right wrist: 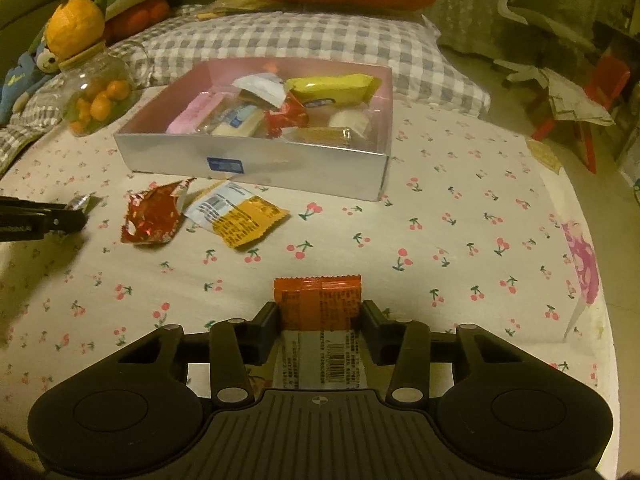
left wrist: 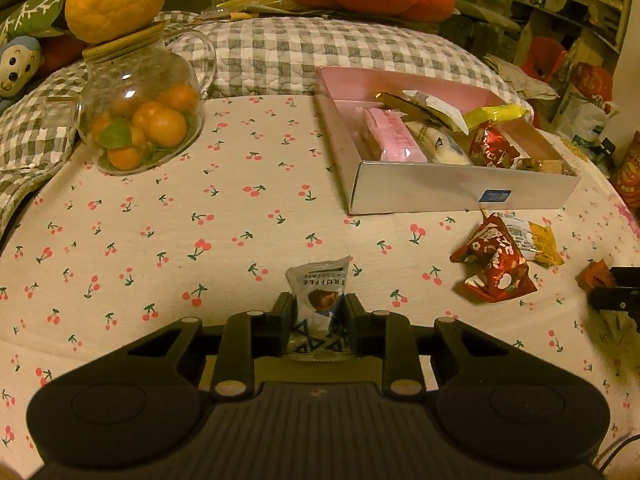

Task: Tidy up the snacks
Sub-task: 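Grasp the small chocolate packet with the left tool while the right tool grasps the orange-topped biscuit packet, then carry both packets into the box and open both tools, then withdraw both tools from the box toward the last two packets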

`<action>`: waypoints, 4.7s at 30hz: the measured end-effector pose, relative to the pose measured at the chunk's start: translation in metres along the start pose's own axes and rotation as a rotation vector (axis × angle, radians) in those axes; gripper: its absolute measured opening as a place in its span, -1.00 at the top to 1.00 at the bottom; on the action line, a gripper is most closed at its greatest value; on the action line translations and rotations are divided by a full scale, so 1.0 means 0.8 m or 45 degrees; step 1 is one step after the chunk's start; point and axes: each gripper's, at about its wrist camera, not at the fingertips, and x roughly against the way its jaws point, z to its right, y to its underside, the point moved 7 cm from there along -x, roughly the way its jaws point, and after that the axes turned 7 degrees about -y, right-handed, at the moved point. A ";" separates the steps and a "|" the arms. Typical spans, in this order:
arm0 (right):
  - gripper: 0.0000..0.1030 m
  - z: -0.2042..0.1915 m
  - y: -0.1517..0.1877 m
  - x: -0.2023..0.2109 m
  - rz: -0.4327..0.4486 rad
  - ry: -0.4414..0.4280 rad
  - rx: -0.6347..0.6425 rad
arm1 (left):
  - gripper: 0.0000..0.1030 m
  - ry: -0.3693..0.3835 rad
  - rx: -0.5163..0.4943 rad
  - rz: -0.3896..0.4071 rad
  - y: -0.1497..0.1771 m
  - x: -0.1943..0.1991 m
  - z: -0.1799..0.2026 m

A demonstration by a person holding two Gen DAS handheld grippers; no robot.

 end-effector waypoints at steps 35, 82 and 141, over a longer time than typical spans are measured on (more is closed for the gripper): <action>0.25 -0.028 -0.056 0.038 0.150 -0.154 -0.111 | 0.57 0.188 0.056 0.059 -0.033 0.040 0.048; 0.24 -0.007 -0.185 -0.051 0.245 -0.153 -0.284 | 0.56 0.033 0.033 0.105 -0.128 -0.052 0.069; -0.84 -0.025 -0.099 0.048 0.205 -0.001 -0.107 | -0.94 0.041 -0.148 0.117 -0.046 0.052 0.073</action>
